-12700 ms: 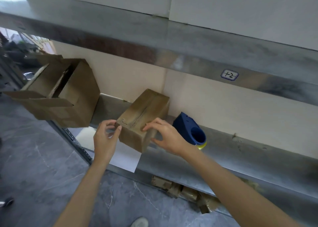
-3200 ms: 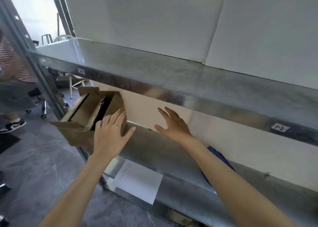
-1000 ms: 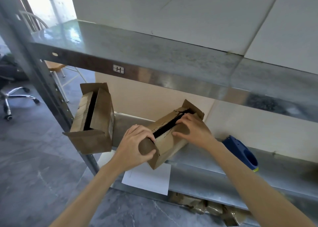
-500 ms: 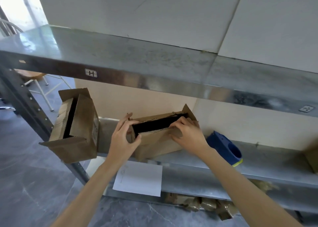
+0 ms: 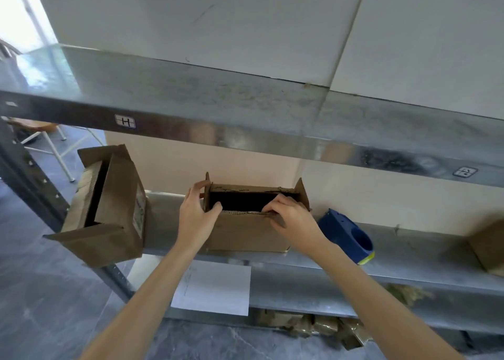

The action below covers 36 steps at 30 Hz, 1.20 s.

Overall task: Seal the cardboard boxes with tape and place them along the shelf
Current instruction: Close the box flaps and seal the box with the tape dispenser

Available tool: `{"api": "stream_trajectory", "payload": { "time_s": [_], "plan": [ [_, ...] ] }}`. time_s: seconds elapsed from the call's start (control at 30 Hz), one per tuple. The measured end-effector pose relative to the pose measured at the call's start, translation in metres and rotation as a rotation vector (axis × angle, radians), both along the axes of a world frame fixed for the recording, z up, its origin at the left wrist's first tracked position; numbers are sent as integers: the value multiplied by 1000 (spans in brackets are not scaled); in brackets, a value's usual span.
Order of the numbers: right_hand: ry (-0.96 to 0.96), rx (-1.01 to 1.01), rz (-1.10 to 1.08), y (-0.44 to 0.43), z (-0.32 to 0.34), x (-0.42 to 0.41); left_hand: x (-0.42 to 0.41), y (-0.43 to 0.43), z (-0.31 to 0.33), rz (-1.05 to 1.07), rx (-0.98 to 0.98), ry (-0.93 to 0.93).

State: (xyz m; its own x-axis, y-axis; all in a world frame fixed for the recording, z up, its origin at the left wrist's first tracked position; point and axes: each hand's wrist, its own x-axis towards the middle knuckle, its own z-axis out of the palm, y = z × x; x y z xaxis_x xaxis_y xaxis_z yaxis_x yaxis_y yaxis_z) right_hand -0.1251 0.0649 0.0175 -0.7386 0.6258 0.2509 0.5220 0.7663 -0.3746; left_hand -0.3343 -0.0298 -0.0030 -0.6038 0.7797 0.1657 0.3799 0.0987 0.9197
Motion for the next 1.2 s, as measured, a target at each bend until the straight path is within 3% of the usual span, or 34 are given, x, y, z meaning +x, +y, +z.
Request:
{"api": "stream_trajectory", "payload": {
  "time_s": [0.27,0.43,0.77,1.2],
  "plan": [
    [125,57,-149,16,8,24,3,-13,-10,-19,45,7],
    [82,161,-270,24,1,35,6,-22,-13,-30,68,-5],
    [79,8,-290,24,-2,44,8,-34,-19,-77,96,-4],
    [94,-91,-154,13,-8,40,8,-34,-24,-85,106,1]
  ]
}}
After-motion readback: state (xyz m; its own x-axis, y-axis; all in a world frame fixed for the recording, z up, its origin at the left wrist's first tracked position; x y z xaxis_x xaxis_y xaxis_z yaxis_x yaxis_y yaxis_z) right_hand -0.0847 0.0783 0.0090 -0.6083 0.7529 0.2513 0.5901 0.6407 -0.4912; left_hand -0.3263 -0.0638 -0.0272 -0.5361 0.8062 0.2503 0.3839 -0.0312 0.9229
